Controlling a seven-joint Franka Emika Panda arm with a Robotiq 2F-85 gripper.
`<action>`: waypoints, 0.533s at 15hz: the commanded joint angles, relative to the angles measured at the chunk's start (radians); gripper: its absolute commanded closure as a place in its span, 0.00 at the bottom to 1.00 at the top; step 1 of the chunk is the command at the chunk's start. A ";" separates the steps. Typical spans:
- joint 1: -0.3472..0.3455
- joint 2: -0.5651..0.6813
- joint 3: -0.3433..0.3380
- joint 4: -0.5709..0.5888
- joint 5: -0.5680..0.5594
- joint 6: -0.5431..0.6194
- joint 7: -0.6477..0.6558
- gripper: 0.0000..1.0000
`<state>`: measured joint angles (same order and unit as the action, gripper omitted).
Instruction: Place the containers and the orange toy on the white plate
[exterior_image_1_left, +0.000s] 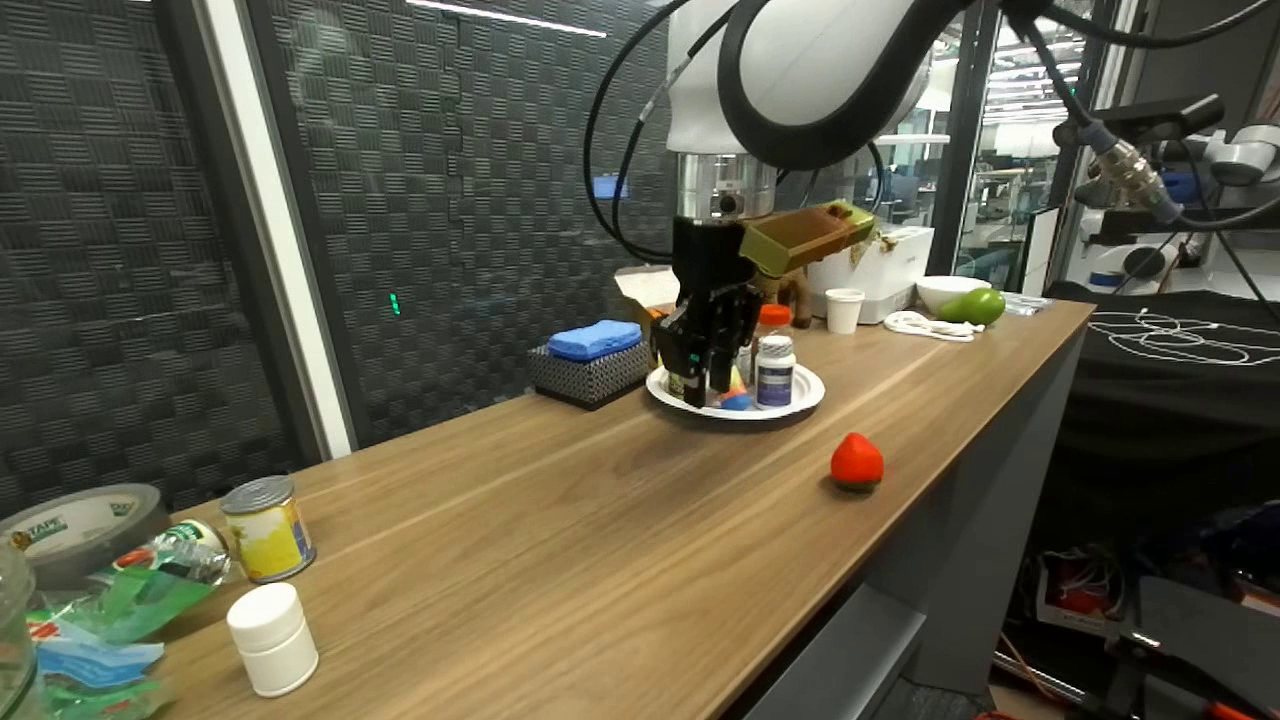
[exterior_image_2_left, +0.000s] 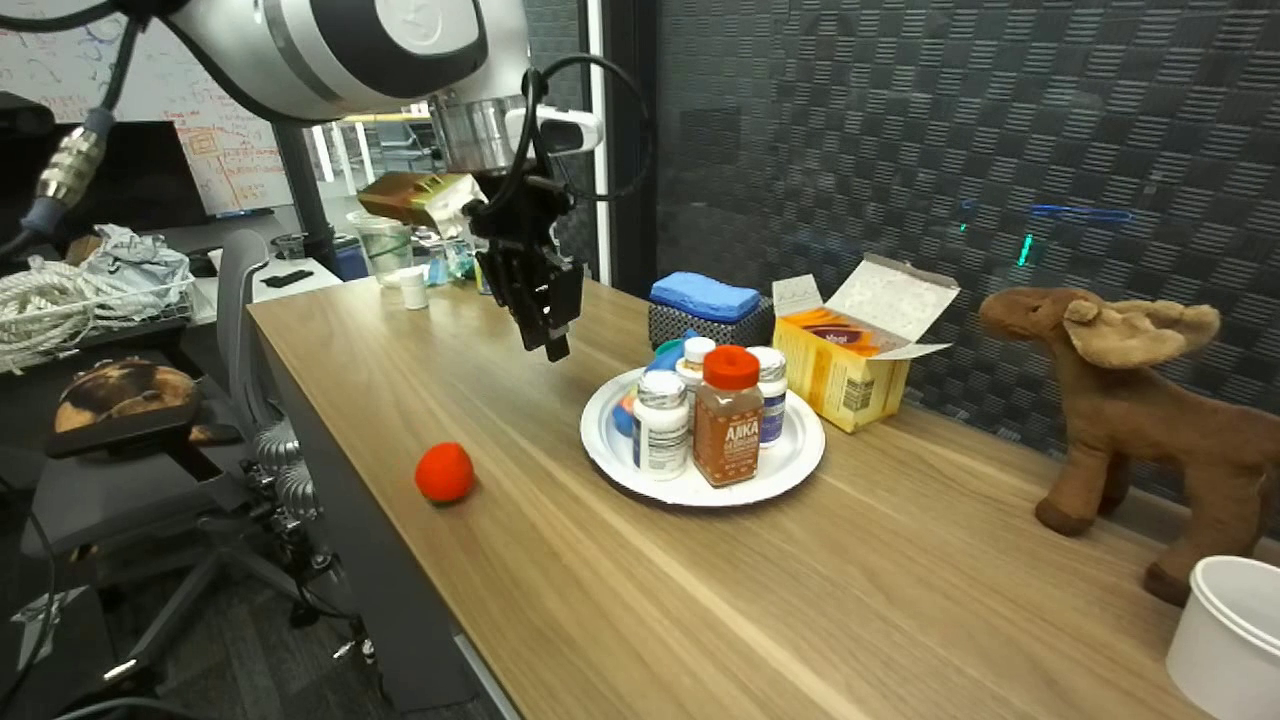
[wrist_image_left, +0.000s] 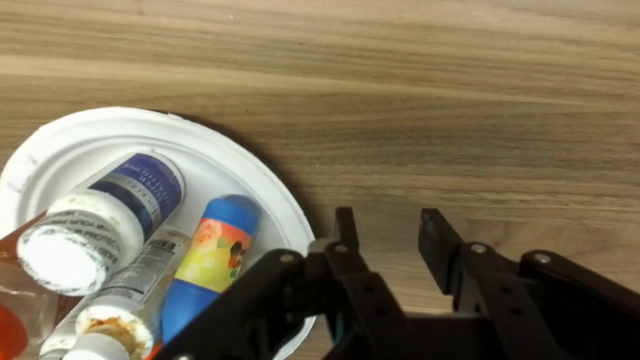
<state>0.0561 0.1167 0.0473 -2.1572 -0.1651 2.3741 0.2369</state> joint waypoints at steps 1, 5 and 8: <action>0.003 -0.050 -0.021 -0.019 -0.043 -0.014 0.029 0.27; -0.005 -0.091 -0.039 -0.023 -0.063 -0.069 0.053 0.00; -0.021 -0.145 -0.049 -0.059 -0.019 -0.115 0.088 0.00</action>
<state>0.0466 0.0535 0.0042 -2.1645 -0.1962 2.3018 0.2745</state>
